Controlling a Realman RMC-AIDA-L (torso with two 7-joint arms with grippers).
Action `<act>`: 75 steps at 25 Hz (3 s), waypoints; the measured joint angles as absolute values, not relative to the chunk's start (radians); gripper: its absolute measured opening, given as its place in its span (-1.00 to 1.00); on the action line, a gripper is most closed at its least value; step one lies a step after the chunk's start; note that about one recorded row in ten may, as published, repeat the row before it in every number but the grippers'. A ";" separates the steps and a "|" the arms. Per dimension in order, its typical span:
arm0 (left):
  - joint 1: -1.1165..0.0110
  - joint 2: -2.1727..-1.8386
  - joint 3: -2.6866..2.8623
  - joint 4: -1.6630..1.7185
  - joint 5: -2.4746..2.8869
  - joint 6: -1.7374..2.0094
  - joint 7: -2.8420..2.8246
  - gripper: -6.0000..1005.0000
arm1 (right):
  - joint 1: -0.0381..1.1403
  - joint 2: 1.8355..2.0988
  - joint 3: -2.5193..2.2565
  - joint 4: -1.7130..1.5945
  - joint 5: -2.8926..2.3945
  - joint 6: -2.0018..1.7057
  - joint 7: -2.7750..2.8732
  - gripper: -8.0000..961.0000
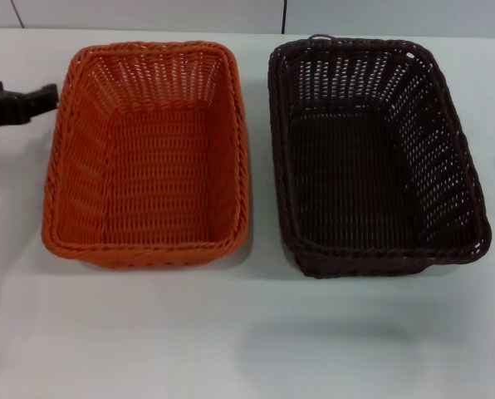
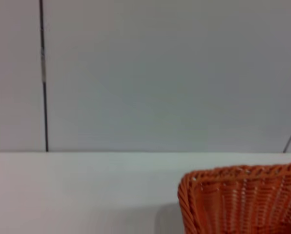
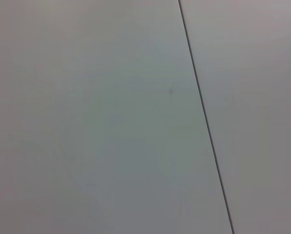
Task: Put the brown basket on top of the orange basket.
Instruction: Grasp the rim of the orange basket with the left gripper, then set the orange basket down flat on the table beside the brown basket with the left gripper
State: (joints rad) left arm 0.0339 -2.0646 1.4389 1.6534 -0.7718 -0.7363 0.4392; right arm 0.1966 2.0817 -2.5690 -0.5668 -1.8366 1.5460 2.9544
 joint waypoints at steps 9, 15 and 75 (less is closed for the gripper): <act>-0.010 -2.064 1.468 1.534 -0.773 -0.705 0.441 0.57 | 0.196 2.082 -2.565 -0.558 -1.832 1.545 2.954 0.75; -0.041 -2.065 1.484 1.477 -0.774 -0.700 0.442 0.56 | 0.196 2.082 -2.548 -0.555 -1.830 1.543 2.955 0.75; -0.676 -1.998 0.823 0.932 -0.877 -1.411 1.668 -0.62 | 0.188 2.082 -2.551 -0.564 -1.840 1.553 2.956 0.75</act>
